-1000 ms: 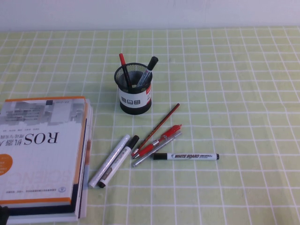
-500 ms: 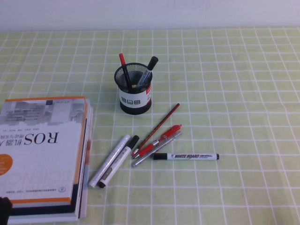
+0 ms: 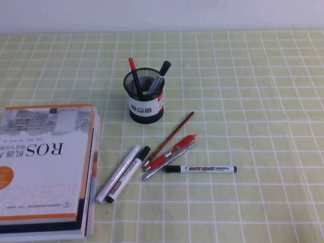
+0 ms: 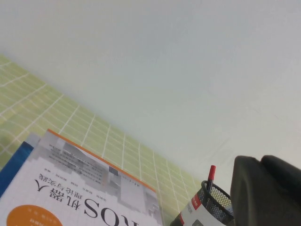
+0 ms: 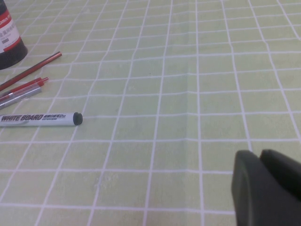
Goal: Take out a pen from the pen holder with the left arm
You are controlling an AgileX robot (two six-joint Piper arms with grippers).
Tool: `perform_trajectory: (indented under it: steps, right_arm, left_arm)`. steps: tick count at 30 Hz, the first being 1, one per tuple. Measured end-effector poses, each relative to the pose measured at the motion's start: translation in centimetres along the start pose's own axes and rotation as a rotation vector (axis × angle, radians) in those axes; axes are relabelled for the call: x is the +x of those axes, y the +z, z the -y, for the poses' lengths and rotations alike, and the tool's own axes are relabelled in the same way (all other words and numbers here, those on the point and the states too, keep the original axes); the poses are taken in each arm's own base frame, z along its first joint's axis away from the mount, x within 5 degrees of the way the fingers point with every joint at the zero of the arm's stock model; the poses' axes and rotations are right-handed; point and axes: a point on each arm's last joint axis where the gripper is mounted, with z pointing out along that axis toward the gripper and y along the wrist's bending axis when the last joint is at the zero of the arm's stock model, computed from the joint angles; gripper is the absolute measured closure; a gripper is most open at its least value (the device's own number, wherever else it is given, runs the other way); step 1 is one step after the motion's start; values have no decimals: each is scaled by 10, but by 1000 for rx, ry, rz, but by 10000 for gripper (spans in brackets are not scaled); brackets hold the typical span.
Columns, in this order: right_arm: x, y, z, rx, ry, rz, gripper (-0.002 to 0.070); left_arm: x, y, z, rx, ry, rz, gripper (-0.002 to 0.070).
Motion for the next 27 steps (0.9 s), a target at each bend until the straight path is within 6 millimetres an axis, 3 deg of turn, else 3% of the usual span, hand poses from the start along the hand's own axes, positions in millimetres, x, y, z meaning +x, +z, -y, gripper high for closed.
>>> perform_trajectory:
  steps: [6, 10, 19, 27]
  right_arm:
    - [0, 0, 0, 0, 0, 0, 689]
    - [0, 0, 0, 0, 0, 0, 689]
    - [0, 0, 0, 0, 0, 0, 689]
    - [0, 0, 0, 0, 0, 0, 689]
  left_arm:
    - [2, 2, 1, -10, -15, -44, 676]
    - [-15, 17, 19, -15, 9, -166, 676]
    - [-59, 88, 66, 16, 193, -441, 676]
    - [-53, 137, 66, -11, 291, -557, 676]
